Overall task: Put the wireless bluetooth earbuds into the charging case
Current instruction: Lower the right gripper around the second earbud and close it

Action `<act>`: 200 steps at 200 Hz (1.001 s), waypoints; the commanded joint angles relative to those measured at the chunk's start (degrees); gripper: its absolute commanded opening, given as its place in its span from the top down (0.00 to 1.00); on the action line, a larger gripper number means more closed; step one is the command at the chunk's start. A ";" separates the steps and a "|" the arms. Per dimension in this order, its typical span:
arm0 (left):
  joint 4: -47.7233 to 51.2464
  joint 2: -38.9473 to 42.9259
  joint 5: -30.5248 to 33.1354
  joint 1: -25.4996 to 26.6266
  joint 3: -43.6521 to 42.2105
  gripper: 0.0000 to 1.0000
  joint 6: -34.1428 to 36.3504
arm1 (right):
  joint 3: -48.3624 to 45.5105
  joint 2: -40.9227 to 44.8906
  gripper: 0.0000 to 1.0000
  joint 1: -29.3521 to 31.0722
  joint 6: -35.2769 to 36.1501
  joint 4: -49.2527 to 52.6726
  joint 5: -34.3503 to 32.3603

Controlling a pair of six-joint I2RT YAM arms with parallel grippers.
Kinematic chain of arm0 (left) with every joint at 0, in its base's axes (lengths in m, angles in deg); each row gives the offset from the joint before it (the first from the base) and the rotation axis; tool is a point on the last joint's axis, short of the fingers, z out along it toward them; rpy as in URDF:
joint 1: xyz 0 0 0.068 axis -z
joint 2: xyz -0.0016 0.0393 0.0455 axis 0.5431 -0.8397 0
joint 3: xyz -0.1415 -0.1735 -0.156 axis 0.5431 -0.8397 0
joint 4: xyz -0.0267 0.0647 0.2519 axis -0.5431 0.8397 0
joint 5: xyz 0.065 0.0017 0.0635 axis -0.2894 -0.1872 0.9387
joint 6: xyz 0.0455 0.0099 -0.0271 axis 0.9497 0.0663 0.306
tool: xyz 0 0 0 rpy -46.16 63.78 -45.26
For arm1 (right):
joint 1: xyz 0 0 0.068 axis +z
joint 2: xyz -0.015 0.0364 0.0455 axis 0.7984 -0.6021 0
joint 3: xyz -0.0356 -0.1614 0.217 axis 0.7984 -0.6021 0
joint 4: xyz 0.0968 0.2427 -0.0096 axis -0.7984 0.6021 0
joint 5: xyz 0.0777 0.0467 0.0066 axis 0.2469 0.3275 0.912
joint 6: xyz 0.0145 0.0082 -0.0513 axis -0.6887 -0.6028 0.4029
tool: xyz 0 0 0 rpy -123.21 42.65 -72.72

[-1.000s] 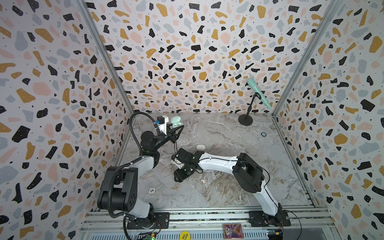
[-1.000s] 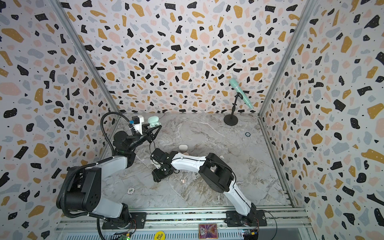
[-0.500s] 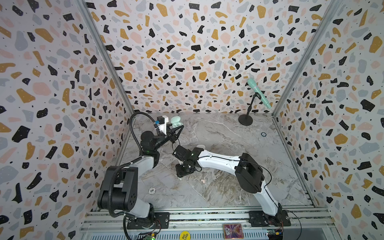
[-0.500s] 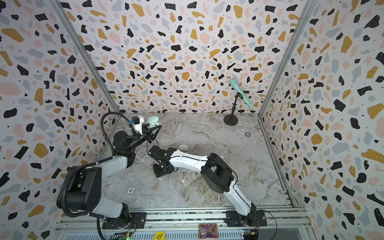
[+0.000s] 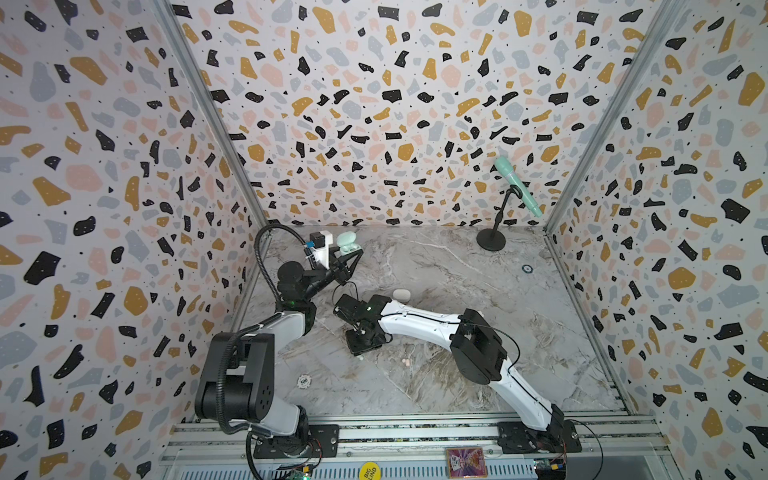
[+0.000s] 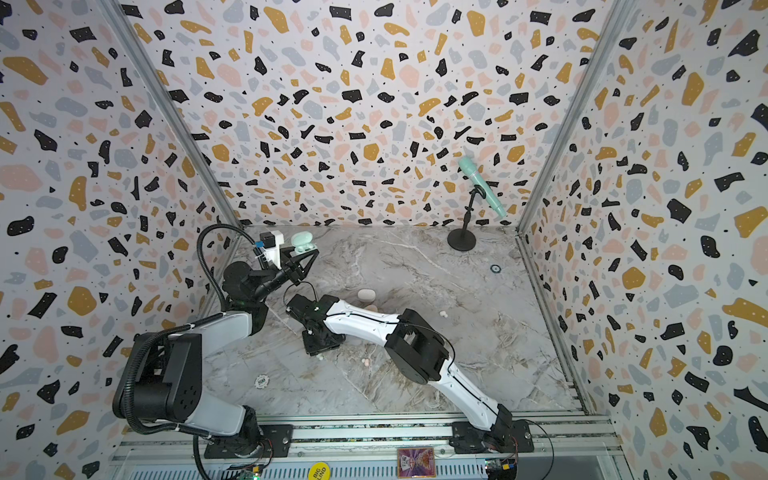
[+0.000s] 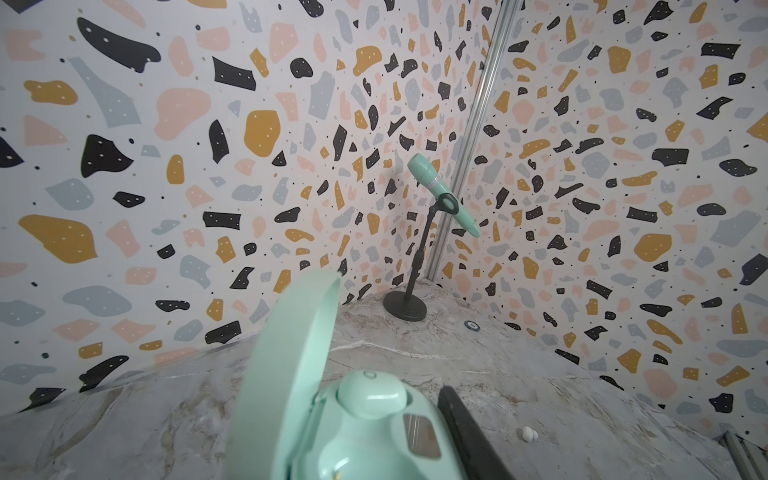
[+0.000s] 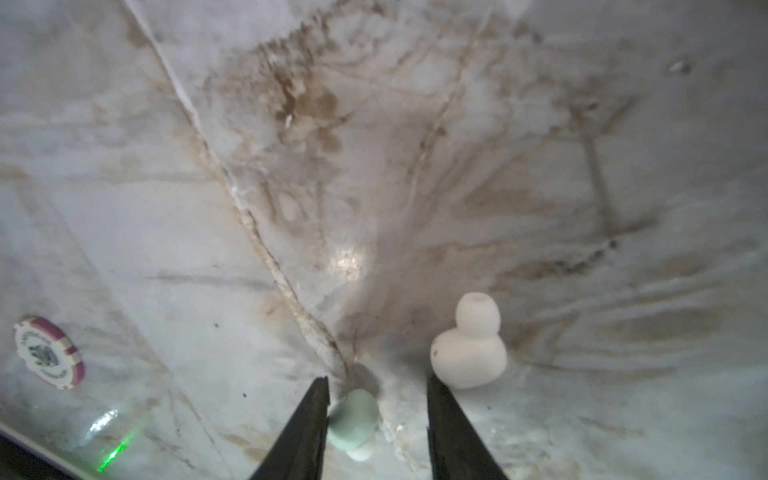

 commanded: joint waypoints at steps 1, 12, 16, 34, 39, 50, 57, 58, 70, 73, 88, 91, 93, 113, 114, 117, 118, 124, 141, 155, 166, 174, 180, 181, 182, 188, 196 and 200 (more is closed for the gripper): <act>-4.57 -0.48 -1.01 -0.59 1.96 0.65 -0.59 | 3.44 0.60 0.61 0.59 -1.29 5.37 -2.18; -5.19 -0.54 -1.19 -0.62 1.96 0.65 -1.11 | 4.35 0.13 0.62 0.63 -1.37 6.22 -2.10; -5.31 -0.51 -1.23 -0.61 1.98 0.65 -1.21 | 4.62 -0.03 0.62 0.70 -1.42 6.48 -2.08; -5.55 -0.44 -1.21 -0.70 1.91 0.65 -1.39 | 5.57 -0.50 0.63 0.97 -1.48 7.38 -1.95; -5.57 -0.47 -1.23 -0.77 1.89 0.65 -1.33 | 5.63 -0.54 0.63 1.07 -1.49 7.51 -1.85; -5.72 -0.45 -1.15 -0.79 1.82 0.65 -1.54 | 5.73 -0.63 0.63 1.02 -1.54 7.63 -1.64; -5.81 -0.48 -1.23 -0.79 1.80 0.65 -1.62 | 5.86 -0.78 0.63 1.04 -1.53 7.70 -1.40; -5.82 -0.44 -1.23 -0.79 1.79 0.65 -1.64 | 5.88 -0.79 0.63 1.06 -1.50 7.70 -1.43; -6.14 -0.47 -1.23 -0.79 1.70 0.65 -1.83 | 6.08 -1.21 0.63 1.16 -1.52 8.11 -1.11; -6.23 -0.45 -1.23 -0.79 1.71 0.65 -1.93 | 6.31 -1.34 0.63 1.16 -1.53 8.25 -1.03; -6.45 -0.47 -1.31 -0.79 1.61 0.65 -2.09 | 7.23 -2.17 0.63 1.15 -1.43 9.07 -0.72; -6.45 -0.49 -1.32 -0.79 1.60 0.65 -2.14 | 7.42 -2.37 0.63 1.11 -1.42 9.31 -0.59; -6.45 -0.45 -1.32 -0.79 1.60 0.65 -2.17 | 7.58 -2.45 0.63 1.15 -1.46 9.42 -0.53; -6.63 -0.43 -1.32 -0.79 1.60 0.65 -2.26 | 7.84 -2.99 0.63 1.23 -1.28 9.59 -0.01; -6.63 -0.46 -1.28 -0.79 1.60 0.65 -2.27 | 7.84 -3.00 0.63 1.15 -1.24 9.57 -0.03; -6.70 -0.43 -1.32 -0.79 1.60 0.65 -2.27 | 7.89 -3.15 0.63 1.20 -1.21 9.55 0.14; -6.71 -0.46 -1.32 -0.79 1.60 0.65 -2.27 | 7.89 -3.15 0.63 1.20 -1.21 9.55 0.14; -6.79 -0.46 -1.32 -0.79 1.56 0.65 -2.37 | 8.09 -3.39 0.63 1.14 -1.12 9.58 0.37; -6.97 -0.57 -1.41 -0.81 1.53 0.65 -2.45 | 9.10 -4.28 0.63 1.16 -0.85 10.03 0.81; -7.07 -0.55 -1.41 -0.81 1.52 0.65 -2.54 | 9.89 -4.80 0.63 1.16 -0.66 10.34 1.17; -7.03 -0.53 -1.41 -0.79 1.52 0.64 -2.58 | 10.38 -5.09 0.63 1.16 -0.57 10.78 1.20; -7.06 -0.58 -1.41 -0.79 1.53 0.64 -2.54 | 10.57 -5.11 0.64 1.25 -0.43 10.86 1.30; -7.05 -0.59 -1.42 -0.84 1.54 0.64 -2.54 | 10.58 -5.11 0.65 1.29 -0.43 10.99 1.35; -7.06 -0.63 -1.41 -0.86 1.53 0.64 -2.54 | 10.53 -5.11 0.65 1.32 -0.46 11.02 1.35; -7.02 -0.65 -1.46 -0.82 1.52 0.64 -2.54 | 10.55 -5.07 0.65 1.33 -0.48 11.03 1.31; -7.00 -0.60 -1.50 -0.80 1.54 0.64 -2.62 | 10.57 -5.11 0.66 1.30 -0.48 11.24 1.40; -6.99 -0.61 -1.50 -0.79 1.52 0.64 -2.68 | 10.57 -5.11 0.67 1.42 -0.56 11.52 1.38; -6.98 -0.58 -1.50 -0.79 1.56 0.64 -2.63 | 10.57 -5.18 0.67 1.41 -0.59 11.71 1.44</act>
